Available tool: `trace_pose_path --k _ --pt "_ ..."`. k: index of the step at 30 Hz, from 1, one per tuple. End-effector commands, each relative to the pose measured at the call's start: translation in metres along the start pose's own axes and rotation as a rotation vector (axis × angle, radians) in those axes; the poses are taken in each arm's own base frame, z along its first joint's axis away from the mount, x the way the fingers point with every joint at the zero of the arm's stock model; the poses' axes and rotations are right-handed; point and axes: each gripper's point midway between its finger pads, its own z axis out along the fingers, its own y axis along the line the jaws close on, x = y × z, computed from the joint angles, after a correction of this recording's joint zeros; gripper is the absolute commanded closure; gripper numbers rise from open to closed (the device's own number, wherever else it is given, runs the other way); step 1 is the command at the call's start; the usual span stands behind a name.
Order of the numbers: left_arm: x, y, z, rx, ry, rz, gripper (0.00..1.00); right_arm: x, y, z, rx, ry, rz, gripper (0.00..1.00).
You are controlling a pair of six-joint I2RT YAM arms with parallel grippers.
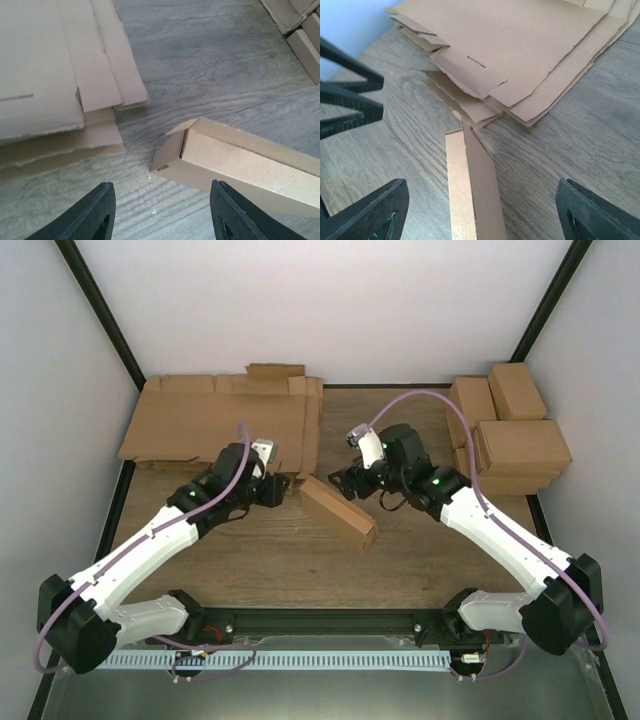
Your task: Fold the paper box
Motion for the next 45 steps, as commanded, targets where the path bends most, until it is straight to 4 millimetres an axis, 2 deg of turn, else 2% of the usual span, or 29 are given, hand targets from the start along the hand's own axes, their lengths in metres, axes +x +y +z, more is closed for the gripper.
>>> trace_pose_path --k 1,3,7,9,14,18,24,26,30,34,37,39,45 --pt "-0.022 -0.017 0.001 0.067 -0.041 0.213 0.45 0.024 0.014 0.004 0.087 0.088 -0.091 0.17" --pt "-0.025 -0.019 0.006 0.067 -0.042 0.321 0.45 0.039 0.016 0.008 0.132 0.126 -0.105 0.16" --pt "-0.03 -0.019 0.015 0.098 -0.033 0.411 0.39 0.064 0.019 0.018 0.123 0.199 -0.087 0.2" --pt "-0.029 -0.019 0.021 0.149 -0.014 0.427 0.38 0.075 0.022 0.022 0.122 0.229 -0.085 0.23" --pt "-0.024 -0.004 0.041 0.162 0.053 0.427 0.36 0.089 0.022 0.025 0.132 0.249 -0.082 0.26" --pt "-0.022 -0.002 0.055 0.195 0.078 0.449 0.41 0.095 0.02 0.026 0.138 0.271 -0.086 0.29" --pt "-0.026 -0.012 0.055 0.253 0.069 0.465 0.43 0.1 0.017 0.027 0.149 0.287 -0.096 0.32" --pt "-0.027 -0.012 0.054 0.255 0.059 0.469 0.41 0.103 0.016 0.028 0.151 0.297 -0.097 0.34" --pt "-0.028 -0.009 0.05 0.23 0.031 0.491 0.29 0.105 0.016 0.03 0.146 0.304 -0.098 0.36" --pt "-0.027 -0.004 0.045 0.198 0.013 0.52 0.25 0.106 0.018 0.031 0.133 0.309 -0.105 0.38" --pt "-0.016 -0.012 0.043 0.267 0.024 0.577 0.25 0.105 0.019 0.031 0.13 0.307 -0.109 0.38" --pt "-0.016 -0.008 0.047 0.247 0.034 0.573 0.26 0.105 0.019 0.031 0.126 0.306 -0.111 0.38" --pt "-0.011 -0.009 0.062 0.273 0.104 0.601 0.43 0.107 0.021 0.033 0.114 0.312 -0.11 0.42"
